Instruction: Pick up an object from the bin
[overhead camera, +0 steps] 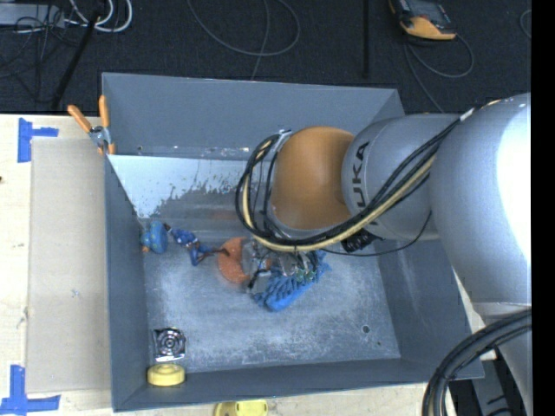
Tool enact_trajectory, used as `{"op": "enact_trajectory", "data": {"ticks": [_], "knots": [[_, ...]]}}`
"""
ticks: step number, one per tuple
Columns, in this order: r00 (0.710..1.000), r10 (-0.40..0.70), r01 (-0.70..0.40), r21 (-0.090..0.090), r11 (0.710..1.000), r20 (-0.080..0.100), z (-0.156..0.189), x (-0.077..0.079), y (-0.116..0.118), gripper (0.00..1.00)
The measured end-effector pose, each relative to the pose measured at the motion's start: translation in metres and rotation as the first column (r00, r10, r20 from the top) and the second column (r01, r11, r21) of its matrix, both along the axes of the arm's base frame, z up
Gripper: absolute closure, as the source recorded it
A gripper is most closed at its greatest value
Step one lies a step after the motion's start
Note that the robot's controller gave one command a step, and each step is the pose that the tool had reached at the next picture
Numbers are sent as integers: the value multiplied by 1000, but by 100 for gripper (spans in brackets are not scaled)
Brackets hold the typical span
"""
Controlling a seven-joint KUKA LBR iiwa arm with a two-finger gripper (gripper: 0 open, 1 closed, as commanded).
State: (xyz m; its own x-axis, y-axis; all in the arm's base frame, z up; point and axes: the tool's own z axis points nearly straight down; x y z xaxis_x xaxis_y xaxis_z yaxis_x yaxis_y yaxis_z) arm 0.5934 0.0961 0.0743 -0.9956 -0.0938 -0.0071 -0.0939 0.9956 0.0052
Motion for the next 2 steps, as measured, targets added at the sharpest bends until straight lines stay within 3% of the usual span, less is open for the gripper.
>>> {"op": "enact_trajectory", "data": {"ticks": [1,2], "knots": [[1000,0,0,0,1000,-2,1,0,0,100],[999,51,-51,-5,999,5,33,-27,-10,100]]}}
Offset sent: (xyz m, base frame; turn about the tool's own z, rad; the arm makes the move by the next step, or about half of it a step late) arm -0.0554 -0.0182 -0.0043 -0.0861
